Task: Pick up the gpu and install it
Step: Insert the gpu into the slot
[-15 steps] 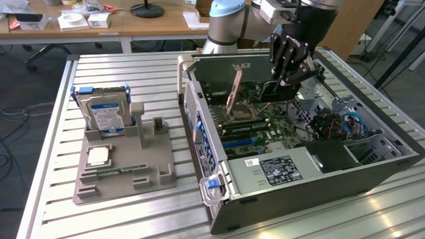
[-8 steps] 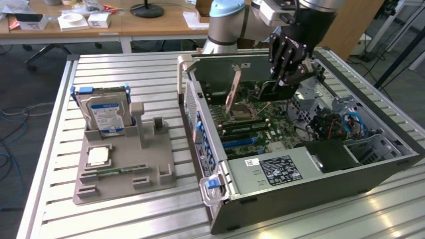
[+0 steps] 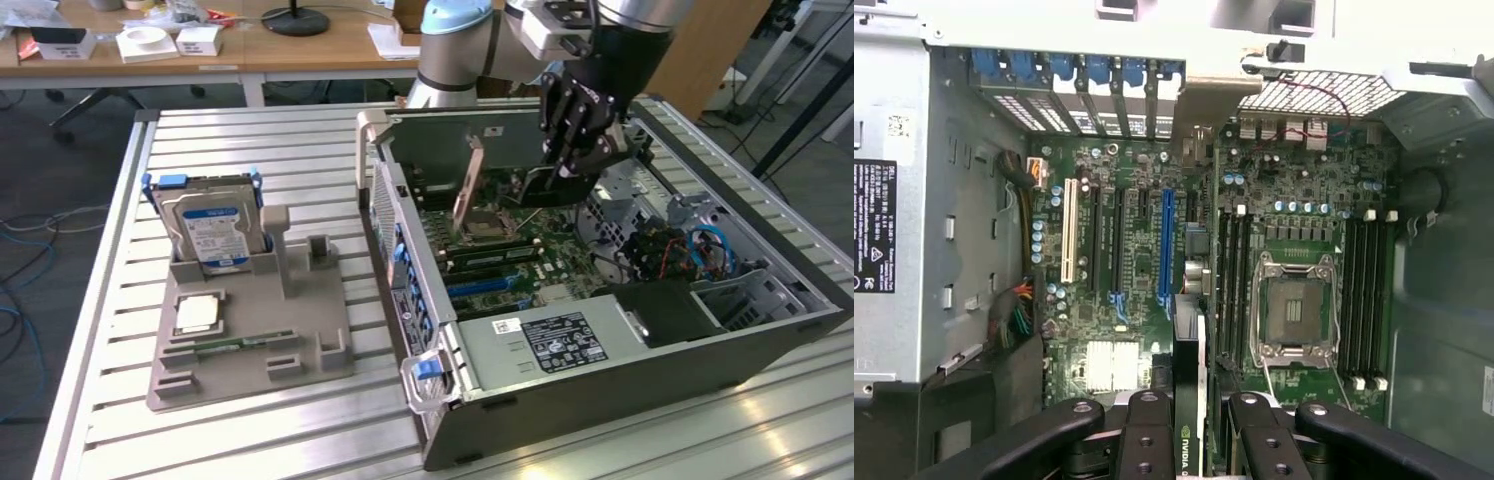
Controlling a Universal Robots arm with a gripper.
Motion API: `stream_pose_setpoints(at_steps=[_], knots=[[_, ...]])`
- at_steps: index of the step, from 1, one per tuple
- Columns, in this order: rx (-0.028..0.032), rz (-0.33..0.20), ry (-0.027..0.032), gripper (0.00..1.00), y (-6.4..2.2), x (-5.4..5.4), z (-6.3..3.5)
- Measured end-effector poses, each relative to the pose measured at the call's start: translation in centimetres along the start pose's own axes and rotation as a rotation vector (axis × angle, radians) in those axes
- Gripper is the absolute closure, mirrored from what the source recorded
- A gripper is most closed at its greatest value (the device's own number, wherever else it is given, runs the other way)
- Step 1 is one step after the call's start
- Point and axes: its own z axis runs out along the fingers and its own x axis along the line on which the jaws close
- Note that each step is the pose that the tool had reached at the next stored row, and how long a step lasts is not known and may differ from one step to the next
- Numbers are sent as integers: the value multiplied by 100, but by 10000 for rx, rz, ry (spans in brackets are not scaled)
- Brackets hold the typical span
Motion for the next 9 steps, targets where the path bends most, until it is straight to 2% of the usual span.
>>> stream_pose_setpoints(at_steps=[9], knots=[[2,0,-4,74,-4,31,141]])
